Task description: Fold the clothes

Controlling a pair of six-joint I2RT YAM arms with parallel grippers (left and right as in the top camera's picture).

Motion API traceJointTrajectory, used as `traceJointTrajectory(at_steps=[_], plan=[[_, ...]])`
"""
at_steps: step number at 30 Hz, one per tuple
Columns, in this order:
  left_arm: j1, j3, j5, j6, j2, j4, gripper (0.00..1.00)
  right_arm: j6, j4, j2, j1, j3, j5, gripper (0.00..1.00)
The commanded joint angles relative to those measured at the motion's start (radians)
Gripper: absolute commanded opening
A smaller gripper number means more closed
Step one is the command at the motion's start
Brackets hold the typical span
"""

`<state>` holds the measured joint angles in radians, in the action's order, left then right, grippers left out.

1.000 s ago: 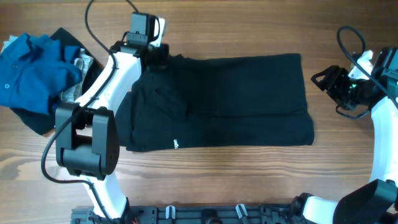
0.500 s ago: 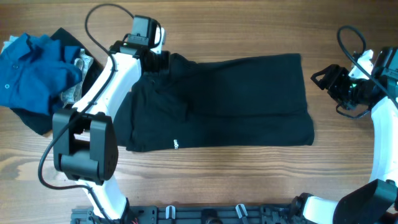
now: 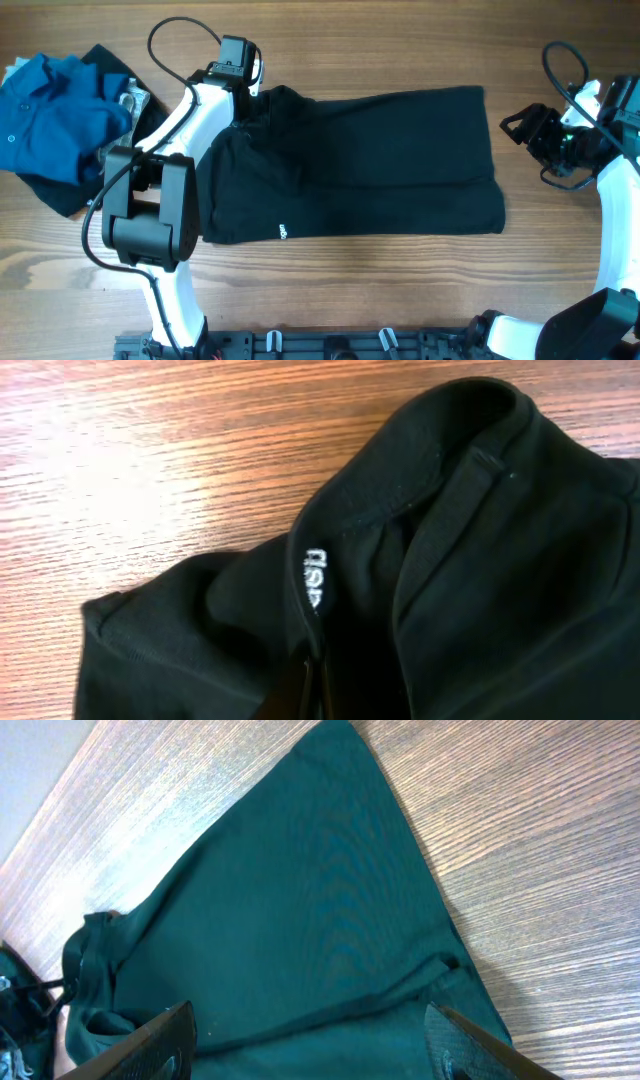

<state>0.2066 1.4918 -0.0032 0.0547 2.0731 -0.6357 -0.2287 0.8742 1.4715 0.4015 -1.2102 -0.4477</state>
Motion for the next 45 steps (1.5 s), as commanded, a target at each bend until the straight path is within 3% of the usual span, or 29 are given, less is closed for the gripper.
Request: traceJointTrajectory(at_steps=[1,5,12,20,31,45], plan=[[-0.003,0.046,-0.153,0.004,-0.034,0.0,0.04,0.019,-0.007,0.011,-0.006,0.008,0.008,0.73],[-0.003,0.082,-0.337,0.006,-0.089,0.016,0.04,0.02,-0.058,0.011,-0.006,0.008,0.009,0.73],[-0.003,0.082,-0.339,0.006,-0.102,0.049,0.04,0.019,-0.298,0.035,-0.006,0.008,0.015,0.7],[0.002,0.082,-0.303,0.006,-0.102,0.091,0.04,-0.014,-0.546,0.326,-0.024,0.008,0.011,0.65],[0.012,0.082,-0.3,0.006,-0.102,0.038,0.04,-0.044,-0.895,0.647,-0.147,0.006,0.06,0.68],[0.012,0.082,-0.292,0.006,-0.102,0.04,0.04,-0.059,-1.037,0.722,-0.182,0.006,0.089,0.68]])
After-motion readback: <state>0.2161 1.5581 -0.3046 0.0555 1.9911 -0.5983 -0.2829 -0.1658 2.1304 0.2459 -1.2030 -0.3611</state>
